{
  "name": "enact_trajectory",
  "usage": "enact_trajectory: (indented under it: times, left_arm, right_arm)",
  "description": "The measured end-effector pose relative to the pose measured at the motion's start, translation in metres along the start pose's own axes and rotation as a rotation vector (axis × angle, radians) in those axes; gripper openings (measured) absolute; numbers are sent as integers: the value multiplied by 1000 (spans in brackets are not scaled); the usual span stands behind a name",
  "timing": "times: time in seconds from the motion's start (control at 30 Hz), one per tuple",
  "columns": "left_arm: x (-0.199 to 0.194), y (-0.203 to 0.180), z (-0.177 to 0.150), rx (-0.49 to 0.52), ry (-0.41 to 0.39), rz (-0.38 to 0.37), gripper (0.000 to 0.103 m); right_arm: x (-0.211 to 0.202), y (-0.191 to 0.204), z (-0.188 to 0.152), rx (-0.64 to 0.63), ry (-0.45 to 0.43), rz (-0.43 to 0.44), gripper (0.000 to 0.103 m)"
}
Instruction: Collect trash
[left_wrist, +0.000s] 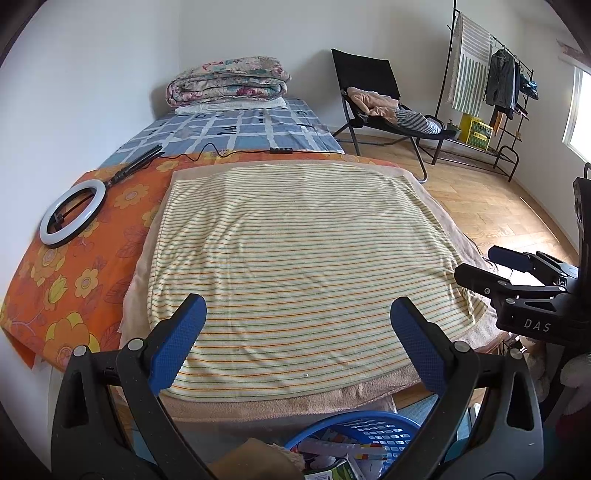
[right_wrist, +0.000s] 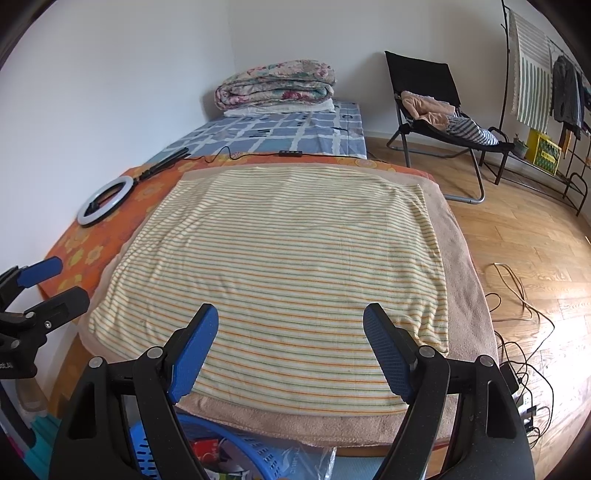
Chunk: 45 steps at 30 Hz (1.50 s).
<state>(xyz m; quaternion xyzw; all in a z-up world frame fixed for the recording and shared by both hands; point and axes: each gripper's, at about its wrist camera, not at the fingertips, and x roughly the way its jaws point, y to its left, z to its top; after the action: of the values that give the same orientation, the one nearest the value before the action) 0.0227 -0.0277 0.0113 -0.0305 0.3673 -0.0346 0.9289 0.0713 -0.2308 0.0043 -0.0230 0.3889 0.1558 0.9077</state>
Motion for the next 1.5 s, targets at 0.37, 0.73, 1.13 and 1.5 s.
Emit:
enact_trajectory:
  times: [0.37,0.73,1.13,1.5]
  left_arm:
    - [0,0,0,0,0,0,102]
    - [0,-1,0,0,1,2,102]
    - [0,-2,0,1,0,3,102]
    - [1,3,1,-6,2,12,102]
  right_arm:
    - [-1,0,1,0,1,-1,81]
    - [-1,-1,0,-1,0,-4,81]
    - [-2,-1,0,-1,-2,-5,81]
    - [-2,-6,-1,-2,2,-10,81]
